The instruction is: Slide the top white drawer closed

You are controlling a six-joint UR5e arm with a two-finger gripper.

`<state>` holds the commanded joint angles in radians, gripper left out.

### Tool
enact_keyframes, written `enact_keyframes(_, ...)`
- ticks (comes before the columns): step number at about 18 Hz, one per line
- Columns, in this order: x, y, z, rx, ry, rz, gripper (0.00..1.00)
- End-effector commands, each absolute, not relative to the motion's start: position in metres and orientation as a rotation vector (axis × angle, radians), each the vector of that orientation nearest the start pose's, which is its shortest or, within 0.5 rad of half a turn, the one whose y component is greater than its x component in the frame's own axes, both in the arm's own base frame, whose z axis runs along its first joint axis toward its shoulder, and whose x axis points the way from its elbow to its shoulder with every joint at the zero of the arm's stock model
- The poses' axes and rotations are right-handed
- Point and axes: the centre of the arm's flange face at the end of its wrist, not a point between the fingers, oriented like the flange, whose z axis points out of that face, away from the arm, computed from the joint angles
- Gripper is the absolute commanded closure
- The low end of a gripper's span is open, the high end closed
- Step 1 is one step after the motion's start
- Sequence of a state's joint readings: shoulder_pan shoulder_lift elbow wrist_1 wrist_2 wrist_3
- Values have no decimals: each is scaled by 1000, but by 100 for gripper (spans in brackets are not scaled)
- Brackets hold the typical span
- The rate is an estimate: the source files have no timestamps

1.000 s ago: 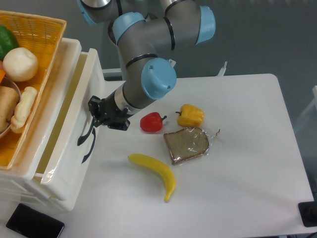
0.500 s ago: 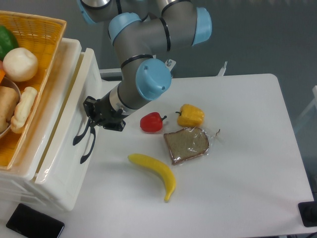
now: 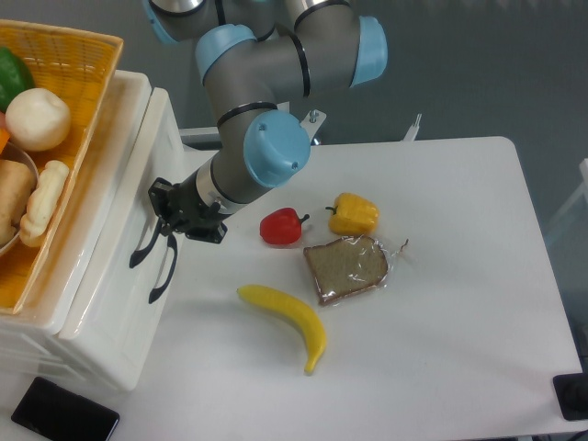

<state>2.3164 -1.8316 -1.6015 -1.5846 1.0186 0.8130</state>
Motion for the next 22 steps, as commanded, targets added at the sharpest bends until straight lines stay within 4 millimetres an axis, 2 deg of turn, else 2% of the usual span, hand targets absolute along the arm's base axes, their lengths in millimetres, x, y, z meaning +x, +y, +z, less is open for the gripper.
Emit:
enact_keyframes(6,-240,535,349,-2840,-26,-875,100)
enact_keyframes(8,-246,534,351,-2832,-23,-862,73)
enact_keyframes(10,-256,534,353,-2820,-35,-834,36)
enact_keyframes(11,-264,531,355,-2814,-56,-823,23)
enact_keyframes(12,-268,530,357,-2811,-62,-814,1)
enact_keyframes(14,-278,528,362,-2806,-70,-789,0)
enact_keyframes(17,-321,512,371,-2767,-114,-693,0)
enact_keyframes(20,-370,499,369,-2824,-62,-381,0)
enact_keyframes(22,-406,486,367,-2863,-90,-222,0)
